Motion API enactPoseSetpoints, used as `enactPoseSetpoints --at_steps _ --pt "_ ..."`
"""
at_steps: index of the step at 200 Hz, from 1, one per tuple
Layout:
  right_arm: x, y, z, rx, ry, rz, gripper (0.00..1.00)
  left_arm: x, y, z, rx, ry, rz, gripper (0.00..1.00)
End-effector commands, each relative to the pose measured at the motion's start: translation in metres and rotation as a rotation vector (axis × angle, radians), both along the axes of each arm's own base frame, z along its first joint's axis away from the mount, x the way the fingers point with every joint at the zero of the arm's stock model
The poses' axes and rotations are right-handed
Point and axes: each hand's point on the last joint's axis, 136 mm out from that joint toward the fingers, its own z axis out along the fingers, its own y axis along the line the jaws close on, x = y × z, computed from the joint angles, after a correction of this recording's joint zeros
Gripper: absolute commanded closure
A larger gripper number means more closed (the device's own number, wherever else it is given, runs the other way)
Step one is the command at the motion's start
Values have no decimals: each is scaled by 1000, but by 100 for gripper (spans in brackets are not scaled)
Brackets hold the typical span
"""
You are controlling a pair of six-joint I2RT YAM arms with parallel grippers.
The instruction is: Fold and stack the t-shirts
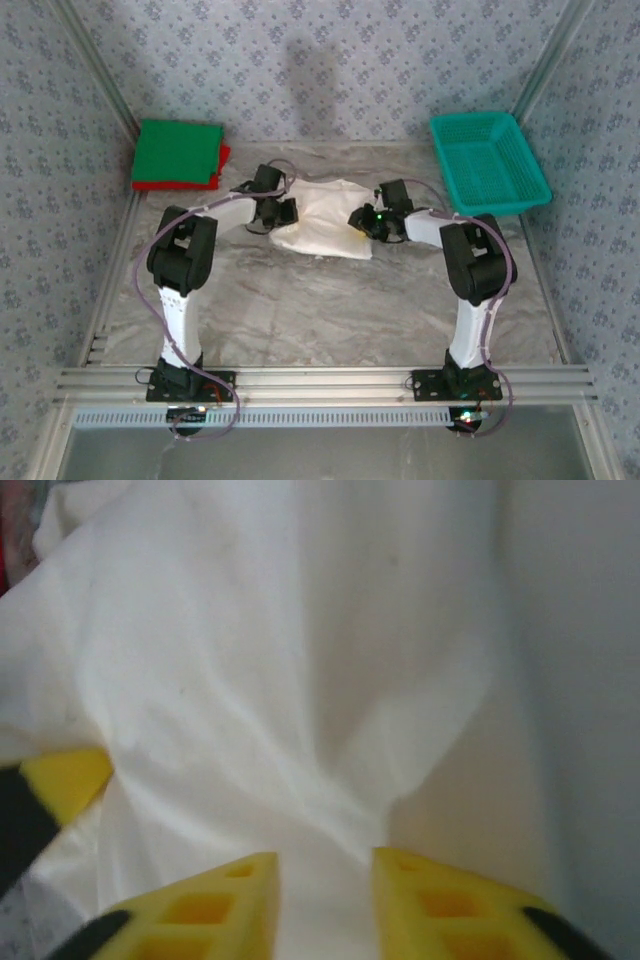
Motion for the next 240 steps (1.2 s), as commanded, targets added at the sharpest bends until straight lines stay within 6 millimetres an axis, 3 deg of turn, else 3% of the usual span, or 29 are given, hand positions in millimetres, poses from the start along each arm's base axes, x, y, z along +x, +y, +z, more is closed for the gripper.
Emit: enactPoseSetpoints --at_steps 1,25,53,101,138,182,240 --pt "1 -7 71 24 -142 28 59 26 58 34 195 -109 48 100" --pt "-2 -28 107 12 -252 -15 57 51 85 55 324 -171 25 100" --pt "-6 -47 120 -13 -314 -50 57 85 95 80 460 -255 -43 100" --pt "-11 -69 98 -51 -265 -88 57 132 115 118 623 -351 -100 100" --pt "-15 -77 86 -79 -232 -104 59 162 155 157 659 -422 -69 100" --pt "-14 -81 72 -99 -209 -119 60 177 180 211 661 -520 -78 100" --pt "-14 -82 60 -105 -177 -127 62 189 221 254 591 -644 -42 100"
